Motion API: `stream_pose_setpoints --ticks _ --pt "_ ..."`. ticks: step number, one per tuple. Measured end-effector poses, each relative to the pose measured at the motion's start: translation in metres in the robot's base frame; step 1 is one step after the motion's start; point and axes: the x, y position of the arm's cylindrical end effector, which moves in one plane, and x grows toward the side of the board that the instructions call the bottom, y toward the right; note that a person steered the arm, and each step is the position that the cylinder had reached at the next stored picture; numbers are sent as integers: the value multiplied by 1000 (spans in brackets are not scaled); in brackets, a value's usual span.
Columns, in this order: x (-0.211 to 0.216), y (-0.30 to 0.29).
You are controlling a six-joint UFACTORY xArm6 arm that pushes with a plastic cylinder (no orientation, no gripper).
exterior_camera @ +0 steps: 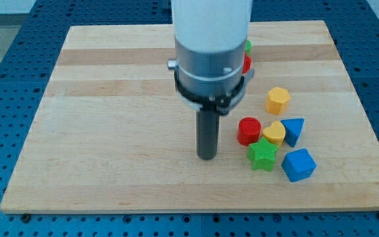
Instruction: Push the green star along with red circle a bit up
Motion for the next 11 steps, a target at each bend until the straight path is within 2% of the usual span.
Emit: stream_pose_setpoints --ticks 1,2,4,11 --pt "35 5" --pt "48 22" --pt "44 81" --pt "-51 87"
